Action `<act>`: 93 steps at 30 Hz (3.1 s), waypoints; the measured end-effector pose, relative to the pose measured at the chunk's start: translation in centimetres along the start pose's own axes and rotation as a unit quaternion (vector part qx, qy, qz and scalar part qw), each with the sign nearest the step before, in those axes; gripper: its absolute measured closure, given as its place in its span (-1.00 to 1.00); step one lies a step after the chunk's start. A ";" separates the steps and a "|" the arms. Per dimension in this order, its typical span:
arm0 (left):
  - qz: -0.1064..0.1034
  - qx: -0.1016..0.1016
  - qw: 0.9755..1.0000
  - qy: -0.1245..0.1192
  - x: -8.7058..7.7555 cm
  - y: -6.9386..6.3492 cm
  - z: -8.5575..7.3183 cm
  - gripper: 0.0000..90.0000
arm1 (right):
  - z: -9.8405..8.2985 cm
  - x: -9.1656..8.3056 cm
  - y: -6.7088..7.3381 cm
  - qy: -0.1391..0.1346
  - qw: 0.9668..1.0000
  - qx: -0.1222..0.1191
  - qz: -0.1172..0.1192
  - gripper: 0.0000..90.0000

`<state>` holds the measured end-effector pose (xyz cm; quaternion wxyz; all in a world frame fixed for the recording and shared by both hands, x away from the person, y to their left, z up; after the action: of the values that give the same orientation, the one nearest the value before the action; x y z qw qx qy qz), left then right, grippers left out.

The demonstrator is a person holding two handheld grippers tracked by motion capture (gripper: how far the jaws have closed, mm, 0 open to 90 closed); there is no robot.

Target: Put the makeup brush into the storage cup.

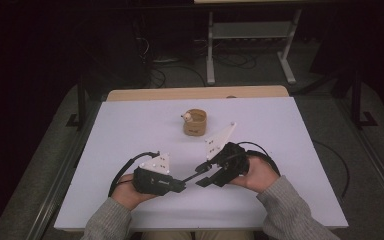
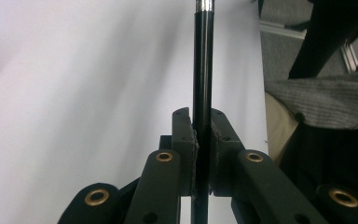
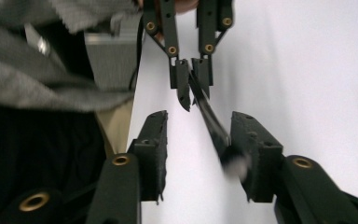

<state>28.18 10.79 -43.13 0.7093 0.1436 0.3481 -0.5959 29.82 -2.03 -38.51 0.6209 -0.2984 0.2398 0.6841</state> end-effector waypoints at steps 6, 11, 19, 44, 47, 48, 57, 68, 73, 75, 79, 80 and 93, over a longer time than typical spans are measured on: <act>-0.004 -0.002 1.000 -0.016 -0.2 0.0 0.2 0.85 | -1.3 0.5 -0.5 -0.054 0.998 0.045 -0.003 0.24; -0.004 0.001 1.000 -0.013 0.2 -0.2 0.5 0.85 | -1.1 0.8 -0.6 -0.077 0.996 0.051 0.004 0.35; -0.002 0.006 1.000 -0.006 0.5 -0.4 0.5 0.85 | -0.8 1.0 -0.3 -0.099 0.993 0.049 0.038 0.84; 0.021 -0.012 0.999 -0.029 0.2 0.5 1.3 0.86 | -0.6 1.2 -1.0 -0.135 0.987 0.086 0.005 0.50; 0.020 -0.012 0.999 -0.025 0.3 0.6 1.3 0.86 | -0.4 1.5 -1.0 -0.150 0.985 0.089 0.003 0.57; 0.020 -0.013 0.999 -0.026 0.3 0.6 1.3 0.86 | -0.2 1.5 -1.1 -0.155 0.984 0.088 0.001 0.62; 0.016 -0.023 0.999 -0.022 0.7 0.6 1.5 0.66 | 0.0 1.3 -1.3 -0.105 0.992 0.077 0.002 0.84; 0.012 -0.026 0.999 -0.024 1.0 0.6 1.9 0.85 | 1.1 0.6 -1.6 -0.070 0.996 0.049 -0.005 0.80; 0.018 -0.034 0.999 -0.036 0.7 1.0 2.1 0.86 | 0.6 0.9 -1.5 -0.108 0.992 0.064 -0.028 0.65; 0.019 -0.036 0.998 -0.042 0.6 1.1 2.2 0.86 | 0.5 1.0 -1.5 -0.119 0.990 0.063 -0.035 0.64; 0.018 -0.040 0.998 -0.043 0.7 1.1 2.2 0.86 | 0.8 0.7 -1.5 -0.142 0.986 0.072 -0.049 0.65; 0.017 -0.042 0.998 -0.043 0.7 1.0 2.2 0.86 | 0.9 0.6 -1.6 -0.148 0.985 0.071 -0.053 0.65; 0.032 -0.045 0.998 -0.041 0.6 1.2 1.8 0.63 | 0.5 0.1 -2.2 -0.118 0.989 0.084 -0.038 0.84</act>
<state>29.93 9.57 -42.49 0.7474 0.0983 0.3404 -0.5620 31.97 -1.36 -38.15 0.6928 -0.1716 0.2102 0.6682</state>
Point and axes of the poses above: each handheld gripper's, and its own axes: x roughly forward along the jaws, z roughly out of its top, y roughly to its left, the point moved 8 cm from there along x, roughly forward along the jaws, and after that the axes turned 8 degrees about -x, right-handed, at the moved point
